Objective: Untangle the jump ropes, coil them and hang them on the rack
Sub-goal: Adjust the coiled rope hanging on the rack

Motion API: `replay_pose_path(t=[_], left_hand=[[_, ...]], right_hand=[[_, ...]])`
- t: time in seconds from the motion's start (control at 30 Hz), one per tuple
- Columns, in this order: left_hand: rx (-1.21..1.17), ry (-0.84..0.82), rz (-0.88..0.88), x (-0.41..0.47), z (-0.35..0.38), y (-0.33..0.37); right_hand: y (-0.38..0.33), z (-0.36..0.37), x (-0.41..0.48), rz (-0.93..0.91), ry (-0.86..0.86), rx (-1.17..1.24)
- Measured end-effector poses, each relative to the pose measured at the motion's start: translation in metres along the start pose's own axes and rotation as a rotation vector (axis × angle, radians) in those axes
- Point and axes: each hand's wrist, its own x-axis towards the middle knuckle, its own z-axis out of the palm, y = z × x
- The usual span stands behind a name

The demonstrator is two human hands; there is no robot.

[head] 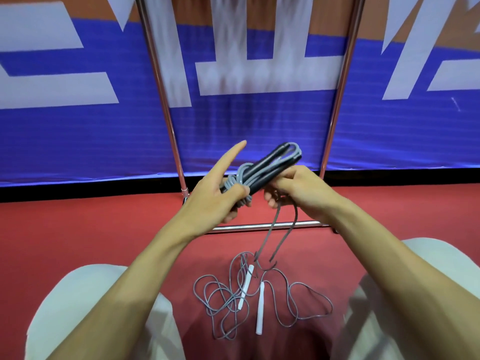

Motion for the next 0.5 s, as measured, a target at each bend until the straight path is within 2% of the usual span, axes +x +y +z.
replay_pose_path(t=[0.1, 0.2, 0.37, 0.43, 0.5], left_hand=[[-0.012, 0.100, 0.022, 0.004, 0.001, -0.003], [0.103, 0.154, -0.015, 0.007, 0.000, -0.011], [0.420, 0.198, -0.038, 0.010, -0.004, -0.022], [0.501, 0.249, -0.027, 0.012, -0.009, -0.023], [0.566, 0.257, -0.020, 0.014, -0.015, -0.028]], right_hand=[[-0.001, 0.009, -0.004, 0.052, -0.091, -0.124], [0.004, 0.009, -0.006, 0.113, -0.190, -0.327], [0.013, 0.004, -0.008, 0.158, -0.359, -0.911], [0.014, 0.000, -0.010, 0.199, -0.402, -0.941], [0.012, -0.002, -0.013, 0.139, -0.415, -0.970]])
